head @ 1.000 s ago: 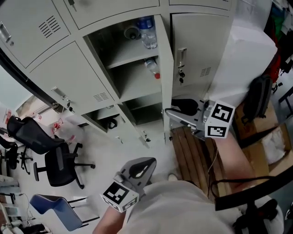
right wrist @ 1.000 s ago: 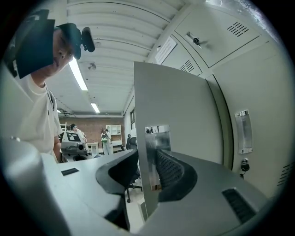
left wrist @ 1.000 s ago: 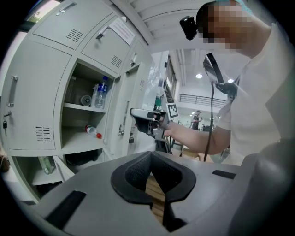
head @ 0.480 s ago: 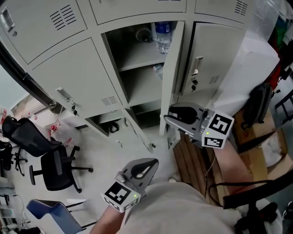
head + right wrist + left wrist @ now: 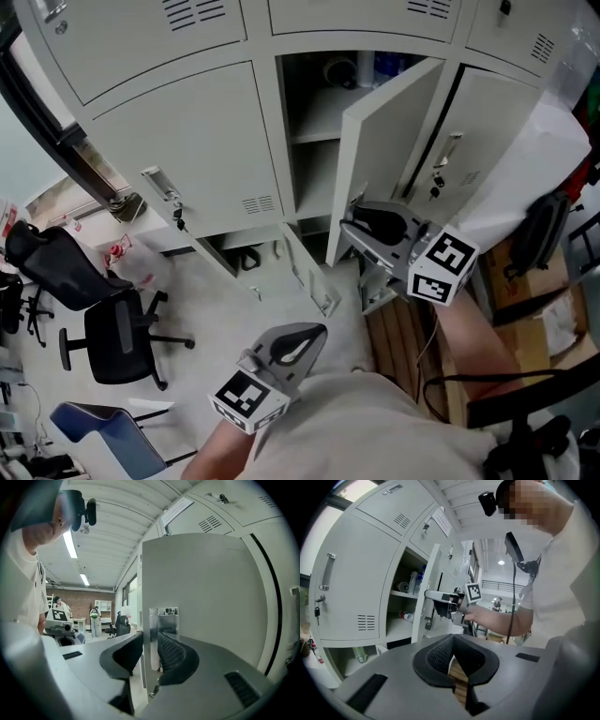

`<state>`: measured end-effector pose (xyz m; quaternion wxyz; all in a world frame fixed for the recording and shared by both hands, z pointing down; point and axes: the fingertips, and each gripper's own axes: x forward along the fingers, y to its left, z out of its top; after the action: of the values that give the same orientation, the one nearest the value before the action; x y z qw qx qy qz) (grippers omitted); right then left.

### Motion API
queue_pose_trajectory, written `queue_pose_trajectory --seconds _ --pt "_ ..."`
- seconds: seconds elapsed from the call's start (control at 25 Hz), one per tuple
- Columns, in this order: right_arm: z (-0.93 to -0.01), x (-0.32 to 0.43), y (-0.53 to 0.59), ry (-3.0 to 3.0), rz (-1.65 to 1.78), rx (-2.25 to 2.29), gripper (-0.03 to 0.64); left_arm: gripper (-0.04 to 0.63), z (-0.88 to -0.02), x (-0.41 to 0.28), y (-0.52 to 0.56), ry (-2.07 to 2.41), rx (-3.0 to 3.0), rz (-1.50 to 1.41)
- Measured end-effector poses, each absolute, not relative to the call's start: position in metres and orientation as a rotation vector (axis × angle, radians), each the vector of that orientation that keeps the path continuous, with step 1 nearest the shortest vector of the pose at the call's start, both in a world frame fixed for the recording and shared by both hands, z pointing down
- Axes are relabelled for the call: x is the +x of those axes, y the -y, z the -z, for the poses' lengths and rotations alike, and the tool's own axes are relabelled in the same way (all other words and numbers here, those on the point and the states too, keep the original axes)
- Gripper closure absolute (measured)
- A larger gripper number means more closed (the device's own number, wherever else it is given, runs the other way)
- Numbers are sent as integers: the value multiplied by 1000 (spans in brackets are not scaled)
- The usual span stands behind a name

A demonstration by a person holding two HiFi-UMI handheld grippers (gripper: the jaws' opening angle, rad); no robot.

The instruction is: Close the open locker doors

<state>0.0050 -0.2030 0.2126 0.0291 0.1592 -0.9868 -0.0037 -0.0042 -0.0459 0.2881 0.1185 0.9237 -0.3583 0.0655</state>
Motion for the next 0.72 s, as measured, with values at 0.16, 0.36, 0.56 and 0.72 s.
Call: queue_pose_trajectory --seconds 0.16,0.36,0.56,0.72 --pt "-213 -15 219 3032 13 563 537 584 -288 -24 51 1048 2714 -193" --pt "-213 -38 244 3005 2 685 538 584 -286 -49 57 1052 2711 -179" --pt "-214 -57 270 2983 -14 797 554 584 -285 -74 65 1054 2712 -185" --pt "-213 -67 289 2963 -6 865 561 584 -286 -88 72 1042 2719 -173"
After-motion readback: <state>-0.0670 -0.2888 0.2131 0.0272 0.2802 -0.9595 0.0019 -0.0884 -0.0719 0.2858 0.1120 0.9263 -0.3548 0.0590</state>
